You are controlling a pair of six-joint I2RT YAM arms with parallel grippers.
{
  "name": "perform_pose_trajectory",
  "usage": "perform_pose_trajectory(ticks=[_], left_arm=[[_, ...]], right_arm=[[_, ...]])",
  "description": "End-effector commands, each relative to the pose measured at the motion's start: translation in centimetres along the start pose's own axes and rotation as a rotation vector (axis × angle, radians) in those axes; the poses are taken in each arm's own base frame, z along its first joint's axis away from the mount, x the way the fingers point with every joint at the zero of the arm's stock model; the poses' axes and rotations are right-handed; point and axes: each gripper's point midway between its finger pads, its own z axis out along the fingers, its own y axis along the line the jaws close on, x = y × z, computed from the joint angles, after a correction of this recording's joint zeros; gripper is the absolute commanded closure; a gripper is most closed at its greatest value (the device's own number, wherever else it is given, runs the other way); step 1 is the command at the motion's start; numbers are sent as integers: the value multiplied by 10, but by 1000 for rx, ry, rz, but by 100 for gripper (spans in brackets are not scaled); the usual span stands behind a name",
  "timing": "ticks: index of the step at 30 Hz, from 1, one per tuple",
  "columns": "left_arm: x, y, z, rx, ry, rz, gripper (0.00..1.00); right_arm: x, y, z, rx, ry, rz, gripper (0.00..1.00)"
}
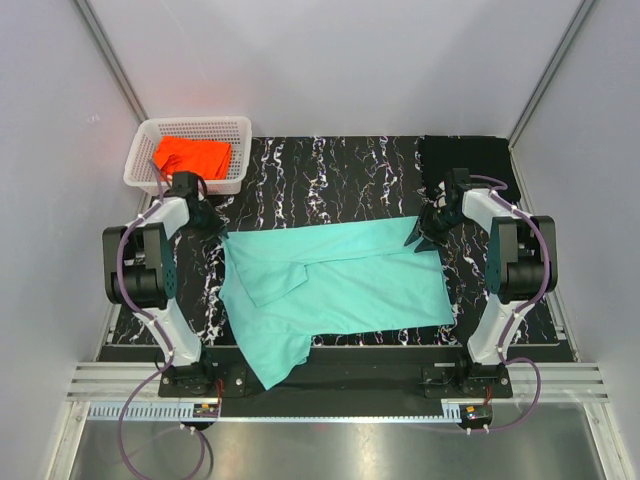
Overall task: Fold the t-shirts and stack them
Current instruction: Fold the tshirt
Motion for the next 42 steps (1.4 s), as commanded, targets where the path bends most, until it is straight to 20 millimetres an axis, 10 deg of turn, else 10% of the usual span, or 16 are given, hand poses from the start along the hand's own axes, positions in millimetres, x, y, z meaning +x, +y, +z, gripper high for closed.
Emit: perform_pose_trajectory(ticks=[1, 8, 14, 23, 42], left_arm=[[-11, 1, -26, -13, -80, 5, 59], [2, -23, -67, 81, -120, 34, 55], [48, -53, -52, 154, -1, 88, 58], [62, -33, -55, 114, -10, 121, 51], [2, -7, -23, 48, -20, 89, 58]], right_arm=[[-16, 7, -17, 13, -74, -42, 55], [-31, 6, -20, 50, -106, -53, 53], [-42, 13, -22, 48, -116, -55, 52], [-24, -1, -21, 82, -94, -46, 50], [-43, -28, -36, 94, -141, 17, 52]])
